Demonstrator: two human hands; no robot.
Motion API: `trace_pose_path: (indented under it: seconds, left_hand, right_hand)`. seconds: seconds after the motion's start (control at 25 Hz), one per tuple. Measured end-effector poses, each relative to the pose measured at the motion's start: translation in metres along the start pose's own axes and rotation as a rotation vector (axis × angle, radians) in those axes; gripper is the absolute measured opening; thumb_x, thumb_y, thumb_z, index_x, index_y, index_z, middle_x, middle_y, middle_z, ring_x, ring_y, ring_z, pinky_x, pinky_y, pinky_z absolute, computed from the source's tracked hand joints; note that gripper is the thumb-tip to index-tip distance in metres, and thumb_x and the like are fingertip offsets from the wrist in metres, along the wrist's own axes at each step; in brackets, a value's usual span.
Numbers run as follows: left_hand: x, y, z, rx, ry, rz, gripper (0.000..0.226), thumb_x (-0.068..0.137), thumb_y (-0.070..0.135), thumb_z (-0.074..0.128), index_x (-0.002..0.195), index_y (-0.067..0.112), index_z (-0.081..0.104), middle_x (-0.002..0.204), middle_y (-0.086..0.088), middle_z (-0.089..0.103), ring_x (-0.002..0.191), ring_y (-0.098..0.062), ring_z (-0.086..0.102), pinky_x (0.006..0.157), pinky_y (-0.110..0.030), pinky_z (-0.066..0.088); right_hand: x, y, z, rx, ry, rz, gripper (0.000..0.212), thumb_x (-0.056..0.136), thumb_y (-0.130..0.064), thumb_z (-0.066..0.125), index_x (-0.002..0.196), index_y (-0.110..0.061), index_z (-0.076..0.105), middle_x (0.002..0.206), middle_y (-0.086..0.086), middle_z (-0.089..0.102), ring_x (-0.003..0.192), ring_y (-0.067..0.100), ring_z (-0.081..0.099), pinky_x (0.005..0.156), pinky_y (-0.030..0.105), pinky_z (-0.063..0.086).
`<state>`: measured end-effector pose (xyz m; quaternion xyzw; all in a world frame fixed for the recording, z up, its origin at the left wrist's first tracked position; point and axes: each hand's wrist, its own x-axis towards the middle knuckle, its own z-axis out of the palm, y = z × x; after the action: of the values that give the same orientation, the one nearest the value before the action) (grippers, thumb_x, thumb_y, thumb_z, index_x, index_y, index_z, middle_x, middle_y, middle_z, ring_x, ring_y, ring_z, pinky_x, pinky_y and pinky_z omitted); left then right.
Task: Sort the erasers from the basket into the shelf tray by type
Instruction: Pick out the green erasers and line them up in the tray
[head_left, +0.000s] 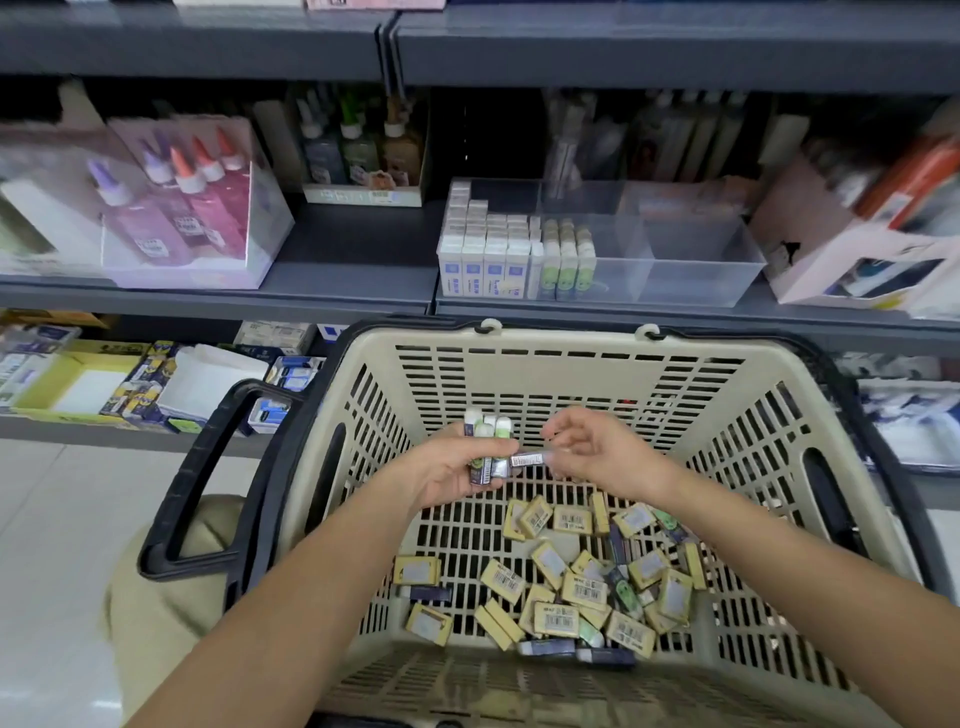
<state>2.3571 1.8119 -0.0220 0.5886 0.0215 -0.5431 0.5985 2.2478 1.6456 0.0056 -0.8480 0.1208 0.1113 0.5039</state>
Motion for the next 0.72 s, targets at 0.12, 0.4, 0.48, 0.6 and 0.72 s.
trace_pose_path:
  seconds: [0.12, 0.4, 0.48, 0.6, 0.72]
  left_hand:
    - [-0.002, 0.014, 0.013, 0.046, 0.000, 0.072, 0.039, 0.069, 0.006, 0.077, 0.102, 0.006, 0.056, 0.076, -0.006, 0.073, 0.069, -0.016, 0.070, 0.053, -0.023, 0.055]
    - [-0.007, 0.052, 0.040, 0.147, 0.093, 0.375, 0.025, 0.079, 0.007, 0.071, 0.100, 0.007, 0.058, 0.086, -0.008, 0.067, 0.072, -0.018, 0.066, 0.054, -0.024, 0.051]
    - [-0.009, 0.071, 0.045, 0.212, 0.109, 0.484, 0.027, 0.077, 0.013, 0.074, 0.098, 0.013, 0.057, 0.079, 0.001, 0.070, 0.074, -0.015, 0.067, 0.060, -0.027, 0.051]
    - [-0.010, 0.103, 0.050, 0.318, 0.145, 0.606, 0.041, 0.070, 0.027, 0.074, 0.103, 0.012, 0.055, 0.070, 0.000, 0.066, 0.068, -0.018, 0.062, 0.072, -0.037, 0.050]
    - [-0.001, 0.128, 0.050, 0.349, 0.217, 0.640, 0.068, 0.076, 0.028, 0.071, 0.129, 0.000, 0.040, 0.074, -0.002, 0.062, 0.061, -0.014, 0.060, 0.073, -0.036, 0.047]
  right_hand:
    - [-0.001, -0.009, -0.021, 0.221, 0.126, -0.003, 0.015, 0.080, -0.002, 0.066, 0.087, -0.014, 0.061, 0.082, 0.006, 0.066, 0.068, 0.008, 0.067, 0.071, 0.021, 0.056]
    - [-0.002, -0.024, -0.069, 0.259, 0.220, -0.090, 0.013, 0.079, -0.004, 0.067, 0.091, -0.009, 0.066, 0.071, 0.001, 0.071, 0.066, 0.008, 0.069, 0.063, 0.016, 0.054]
    - [0.001, -0.035, -0.086, 0.247, 0.304, -0.152, 0.012, 0.072, -0.015, 0.072, 0.084, -0.016, 0.068, 0.066, -0.002, 0.072, 0.064, 0.011, 0.069, 0.062, 0.017, 0.054]
    - [0.015, -0.053, -0.115, 0.246, 0.478, -0.236, 0.013, 0.070, -0.018, 0.075, 0.076, -0.027, 0.067, 0.066, -0.005, 0.072, 0.066, 0.013, 0.070, 0.066, 0.021, 0.056]
    - [0.039, -0.068, -0.147, 0.036, 0.673, -0.236, 0.011, 0.080, -0.017, 0.071, 0.077, -0.027, 0.067, 0.063, -0.012, 0.068, 0.069, 0.011, 0.068, 0.074, 0.023, 0.052]
